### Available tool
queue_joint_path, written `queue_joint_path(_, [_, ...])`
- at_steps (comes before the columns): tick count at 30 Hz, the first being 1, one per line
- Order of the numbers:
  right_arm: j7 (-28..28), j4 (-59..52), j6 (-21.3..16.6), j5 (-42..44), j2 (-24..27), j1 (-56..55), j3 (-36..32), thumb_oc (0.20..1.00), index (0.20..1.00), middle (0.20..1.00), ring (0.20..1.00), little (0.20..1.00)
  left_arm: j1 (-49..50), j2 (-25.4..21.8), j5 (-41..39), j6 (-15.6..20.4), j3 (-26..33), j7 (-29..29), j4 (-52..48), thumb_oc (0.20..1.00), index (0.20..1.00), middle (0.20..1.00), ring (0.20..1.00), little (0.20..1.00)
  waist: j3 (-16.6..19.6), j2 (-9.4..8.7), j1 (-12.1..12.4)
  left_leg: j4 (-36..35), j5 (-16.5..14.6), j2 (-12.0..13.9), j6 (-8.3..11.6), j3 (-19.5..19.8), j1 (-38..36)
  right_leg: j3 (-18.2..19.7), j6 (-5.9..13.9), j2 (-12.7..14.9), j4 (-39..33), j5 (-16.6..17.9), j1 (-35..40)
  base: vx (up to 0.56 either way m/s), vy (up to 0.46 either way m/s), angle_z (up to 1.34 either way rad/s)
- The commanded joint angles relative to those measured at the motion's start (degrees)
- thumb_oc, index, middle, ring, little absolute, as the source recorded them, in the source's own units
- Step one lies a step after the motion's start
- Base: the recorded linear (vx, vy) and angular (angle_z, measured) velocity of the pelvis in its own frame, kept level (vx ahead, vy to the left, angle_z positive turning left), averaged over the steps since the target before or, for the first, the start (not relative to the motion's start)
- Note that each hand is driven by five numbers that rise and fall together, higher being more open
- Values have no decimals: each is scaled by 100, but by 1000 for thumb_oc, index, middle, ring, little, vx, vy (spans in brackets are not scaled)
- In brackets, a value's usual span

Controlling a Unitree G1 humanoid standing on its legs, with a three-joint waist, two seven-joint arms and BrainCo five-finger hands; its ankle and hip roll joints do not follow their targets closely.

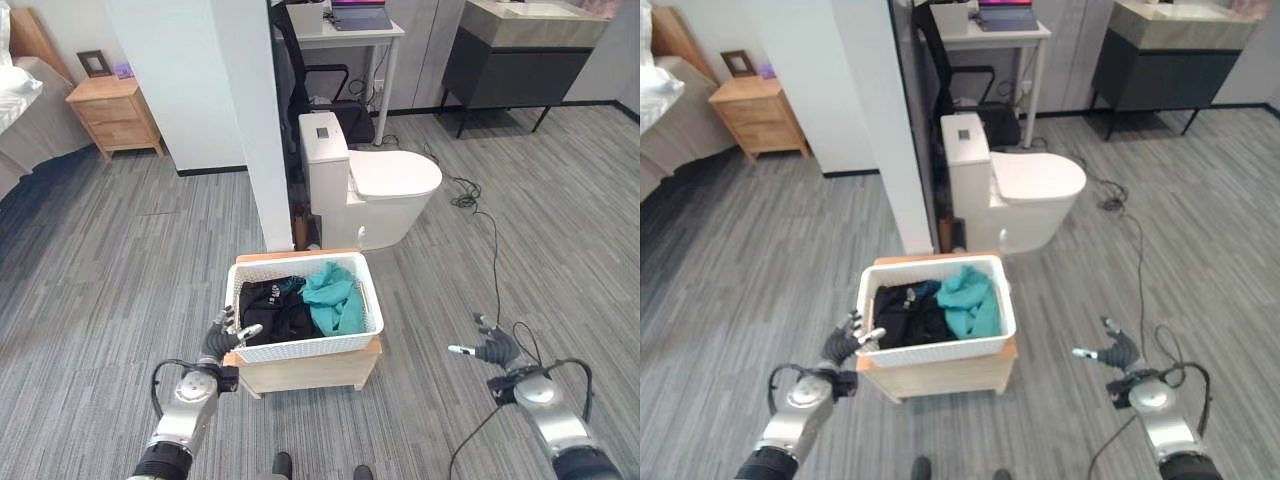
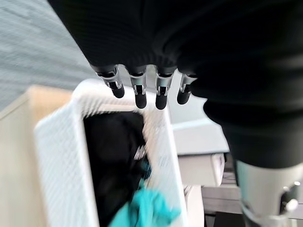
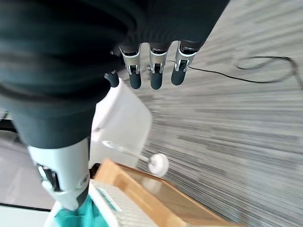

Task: Grab the laundry basket,head to the washer,open it,put in the laundry and shut it.

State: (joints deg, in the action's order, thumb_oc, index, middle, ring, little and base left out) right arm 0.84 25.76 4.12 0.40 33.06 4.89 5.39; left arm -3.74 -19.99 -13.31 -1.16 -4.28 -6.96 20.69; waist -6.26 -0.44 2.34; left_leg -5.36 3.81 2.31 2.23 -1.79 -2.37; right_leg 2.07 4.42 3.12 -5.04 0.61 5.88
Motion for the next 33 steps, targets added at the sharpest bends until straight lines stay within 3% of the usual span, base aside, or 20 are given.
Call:
queue_joint_path(1, [369,211,-28,-172,167,787,50,1000,1000,1000,1000,1000,-261,-238,310,202,200,-327,-420,1000,1000,1000,1000,1000,117,-126,297,749,-600,153,-82,37,355,-134,262,641,219,21,-251,24,15,-14])
queue_joint_path(8, [634,559,37,-3,115,2011,483,1000,1000,1000,1000,1000,-1506,-499,639,119,45,-670,-193,1000,1000,1000,1000,1000,-391,-193,298,922,-567,157,-62,111,913,-190,266,634,379,101,-789,-116,-20,3])
queue_joint_path(12, [874,1149,160,221,69,3226,1022,1000,1000,1000,1000,1000,-3004,-445,298,-5,-546,-1047,1320,1000,1000,1000,1000,1000,-808,-251,169,957,-407,164,-16,115,1429,-215,278,593,454,272,-1356,-173,-24,11])
queue_joint_path(18, [1054,1859,194,605,179,4405,1498,1000,1000,1000,1000,1000,-4232,-446,-479,18,-941,-1069,2413,1000,1000,1000,1000,1000,-1202,-214,71,870,-148,160,51,149,1906,-282,281,556,501,403,-1885,-99,-2,2])
queue_joint_path(25, [1151,2003,-47,1413,-171,4708,1684,1000,1000,1000,1000,1000,-4920,-561,-710,92,-1071,-1331,3279,1000,1000,1000,1000,1000,-1426,-173,19,772,3,149,106,155,2115,-328,288,542,493,500,-2129,-41,-11,5])
queue_joint_path(33, [1153,2066,-169,1717,-312,4810,1833,1000,1000,1000,1000,1000,-4965,-668,-739,206,-1114,-1476,2820,1000,1000,1000,1000,1000,-1472,-112,64,807,3,105,106,170,2226,-349,296,571,500,511,-2238,-2,-5,5])
